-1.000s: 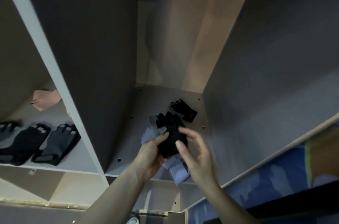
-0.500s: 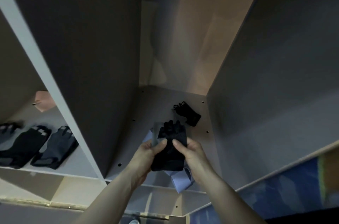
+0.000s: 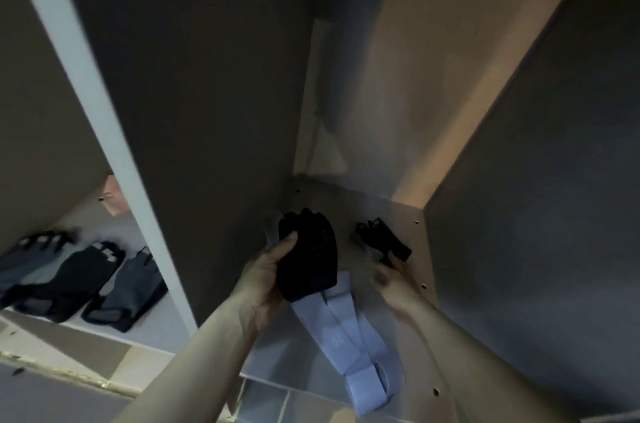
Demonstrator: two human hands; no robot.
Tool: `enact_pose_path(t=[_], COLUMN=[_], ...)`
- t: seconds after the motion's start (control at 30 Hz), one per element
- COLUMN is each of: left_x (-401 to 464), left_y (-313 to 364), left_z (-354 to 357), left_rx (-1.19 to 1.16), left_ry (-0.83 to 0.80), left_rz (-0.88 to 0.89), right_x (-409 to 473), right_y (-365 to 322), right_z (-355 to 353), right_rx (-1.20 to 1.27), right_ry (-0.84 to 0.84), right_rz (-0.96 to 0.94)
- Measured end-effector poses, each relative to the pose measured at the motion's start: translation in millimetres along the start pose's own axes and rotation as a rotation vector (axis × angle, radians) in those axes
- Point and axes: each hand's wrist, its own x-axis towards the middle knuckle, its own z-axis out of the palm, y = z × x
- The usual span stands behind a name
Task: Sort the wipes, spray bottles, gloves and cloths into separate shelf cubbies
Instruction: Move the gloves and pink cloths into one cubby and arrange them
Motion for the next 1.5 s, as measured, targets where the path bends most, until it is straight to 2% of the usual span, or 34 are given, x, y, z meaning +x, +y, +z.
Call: enact_pose_path(t=[0.17, 0.27, 0.37, 0.43, 0.57, 0.6, 0.67, 0.77, 0.87, 0.97, 1.07, 1.2, 1.27, 1.4, 1.5], left_x=[-3, -1, 4, 7, 14, 15, 14, 9, 0, -18, -33, -49, -55, -67, -76], left_y=[4, 4, 7, 6, 1, -1, -5, -13, -21, -26, -25, -23, -23, -16, -11], left_z=[-12, -18, -16, -15, -11, -9, -5, 0, 8, 25, 35, 42, 44, 43, 41], left_rx=[0.096, 0.115, 0.102, 0.094, 0.044, 0.053, 0.103, 0.148, 0.119, 0.035, 0.052, 0.235, 0.248, 0.112, -0.007], left_ry=[0.027, 0.013, 0.005, 0.024, 0.029, 0.031, 0.034, 0.053, 0.027, -0.101, -0.154, -0.124, -0.113, -0.123, -0.145], left_rz=[0.025, 0.031, 0.063, 0.087, 0.035, 0.024, 0.015, -0.022, -0.089, -0.109, 0.062, 0.199, 0.229, 0.144, 0.039], right_x=[24, 35, 42, 38, 14, 5, -16, -57, -94, -122, -148, -173, -180, -192, -195], right_y=[10, 12, 11, 4, -31, -39, -56, -82, -101, -113, -119, -127, -131, -130, -131], right_z=[9, 17, 13, 4, -28, -38, -56, -81, -95, -97, -99, -101, -106, -127, -130], right_rx=[-0.308, -0.304, -0.234, -0.010, 0.924, 1.139, 1.502, 1.792, 1.812, 1.777, 1.709, 1.681, 1.703, 1.647, 1.442], right_ry=[-0.084, -0.121, -0.022, 0.145, 0.400, 0.408, 0.300, 0.166, 0.141, 0.105, 0.048, -0.044, 0.044, 0.409, 0.617], right_rz=[0.032, 0.060, 0.061, 0.030, 0.197, 0.234, 0.255, 0.140, -0.054, -0.113, -0.155, -0.109, -0.093, -0.119, -0.109])
